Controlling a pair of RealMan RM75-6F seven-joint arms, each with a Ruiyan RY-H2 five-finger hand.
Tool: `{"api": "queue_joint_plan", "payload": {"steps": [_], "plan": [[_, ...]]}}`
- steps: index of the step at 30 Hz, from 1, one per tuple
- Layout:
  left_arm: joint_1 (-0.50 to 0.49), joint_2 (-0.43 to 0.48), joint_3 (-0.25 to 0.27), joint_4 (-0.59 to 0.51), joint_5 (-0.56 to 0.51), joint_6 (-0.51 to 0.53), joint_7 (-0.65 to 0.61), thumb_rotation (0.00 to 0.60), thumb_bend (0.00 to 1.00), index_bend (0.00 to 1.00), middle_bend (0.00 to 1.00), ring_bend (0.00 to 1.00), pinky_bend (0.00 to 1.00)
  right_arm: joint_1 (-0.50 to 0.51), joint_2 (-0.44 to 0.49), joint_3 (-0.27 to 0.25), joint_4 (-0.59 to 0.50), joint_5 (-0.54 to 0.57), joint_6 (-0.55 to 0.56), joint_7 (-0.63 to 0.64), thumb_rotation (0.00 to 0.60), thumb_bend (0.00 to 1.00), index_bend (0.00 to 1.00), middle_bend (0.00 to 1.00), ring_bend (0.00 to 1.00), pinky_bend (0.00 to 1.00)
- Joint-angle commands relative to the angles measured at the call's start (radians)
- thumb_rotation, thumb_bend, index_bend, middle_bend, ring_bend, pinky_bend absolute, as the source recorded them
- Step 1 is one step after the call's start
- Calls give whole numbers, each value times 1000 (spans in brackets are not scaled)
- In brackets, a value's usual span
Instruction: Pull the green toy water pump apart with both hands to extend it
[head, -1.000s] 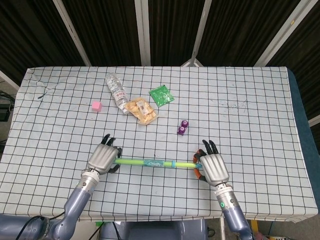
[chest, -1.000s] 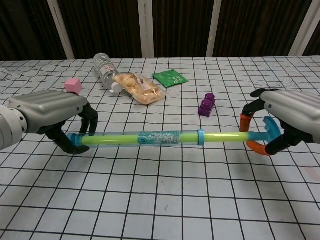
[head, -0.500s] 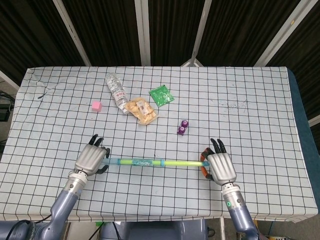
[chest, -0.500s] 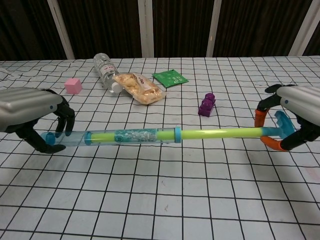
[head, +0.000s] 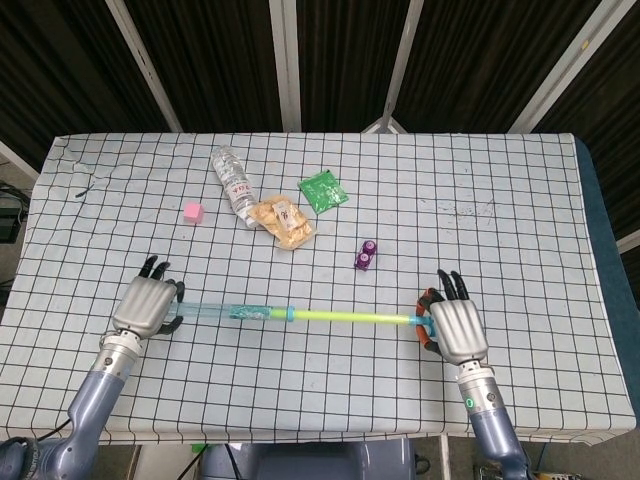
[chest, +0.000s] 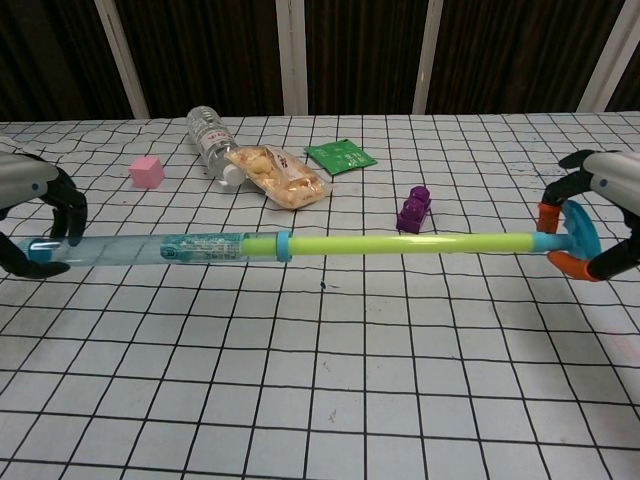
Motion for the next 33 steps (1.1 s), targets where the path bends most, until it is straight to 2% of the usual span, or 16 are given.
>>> {"api": "queue_joint_plan", "payload": {"steps": [1,33], "plan": [[4,13,-1,8,2,-7,-10,600,511,524,596,127,55,-1,7,1,4,2,0,4,600,496,621,378,0,0],[-6,72,-12,12,34,-35,12,600,511,522,596,127,55,-8,103,25,58,42,-29,101,600,496,621,378,0,0]]}}
